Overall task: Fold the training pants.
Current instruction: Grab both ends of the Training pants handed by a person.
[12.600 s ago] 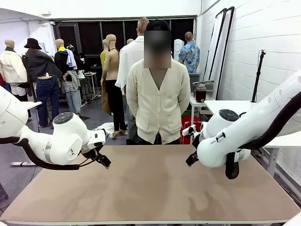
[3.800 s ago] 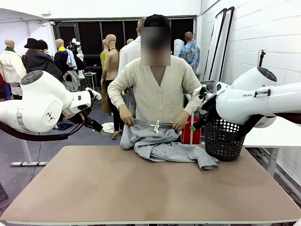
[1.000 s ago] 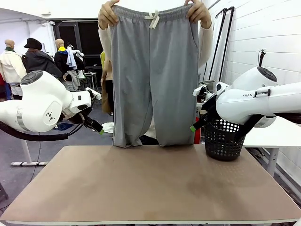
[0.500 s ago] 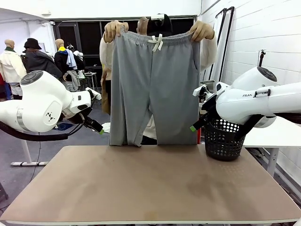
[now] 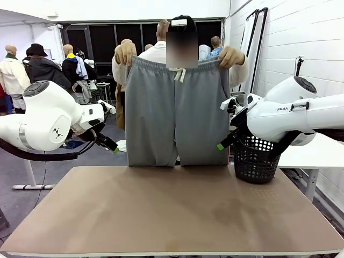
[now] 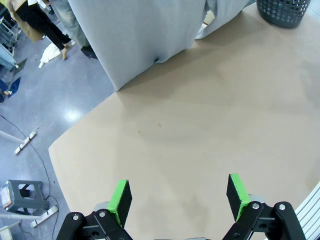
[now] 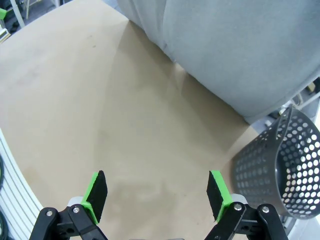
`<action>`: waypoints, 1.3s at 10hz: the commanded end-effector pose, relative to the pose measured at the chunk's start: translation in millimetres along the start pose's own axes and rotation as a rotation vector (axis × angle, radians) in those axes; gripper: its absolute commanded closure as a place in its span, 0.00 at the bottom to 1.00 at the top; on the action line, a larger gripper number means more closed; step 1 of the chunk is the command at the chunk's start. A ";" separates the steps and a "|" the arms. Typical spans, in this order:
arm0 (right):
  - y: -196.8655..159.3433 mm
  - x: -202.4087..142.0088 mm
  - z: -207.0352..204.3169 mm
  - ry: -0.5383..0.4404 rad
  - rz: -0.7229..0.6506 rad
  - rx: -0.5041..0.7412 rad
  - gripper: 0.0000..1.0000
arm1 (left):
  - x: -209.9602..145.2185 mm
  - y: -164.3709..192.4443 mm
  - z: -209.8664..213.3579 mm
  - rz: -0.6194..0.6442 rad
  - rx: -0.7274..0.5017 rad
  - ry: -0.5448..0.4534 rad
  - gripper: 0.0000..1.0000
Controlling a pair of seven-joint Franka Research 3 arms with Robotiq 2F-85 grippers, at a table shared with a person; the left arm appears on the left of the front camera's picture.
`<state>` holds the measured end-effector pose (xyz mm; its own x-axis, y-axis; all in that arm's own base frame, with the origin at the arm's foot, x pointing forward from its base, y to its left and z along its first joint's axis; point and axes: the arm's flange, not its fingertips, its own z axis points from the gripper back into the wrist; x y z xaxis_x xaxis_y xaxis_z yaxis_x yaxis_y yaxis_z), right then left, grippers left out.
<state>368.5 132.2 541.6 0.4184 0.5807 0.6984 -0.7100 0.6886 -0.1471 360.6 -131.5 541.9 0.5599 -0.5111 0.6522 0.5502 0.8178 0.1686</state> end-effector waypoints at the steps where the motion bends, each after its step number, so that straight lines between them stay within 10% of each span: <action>1: 0.4 -1.0 -0.8 0.004 0.000 0.004 0.00 | -0.4 0.5 0.8 0.002 0.008 0.005 0.00; 13: 0.4 -1.0 -0.8 0.004 0.000 0.004 0.00 | -0.4 0.5 0.8 0.002 0.008 0.005 0.00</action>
<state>368.5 132.2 541.6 0.4184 0.5807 0.6984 -0.7100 0.6886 -0.1471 360.6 -131.5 541.9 0.5599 -0.5111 0.6522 0.5502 0.8178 0.1686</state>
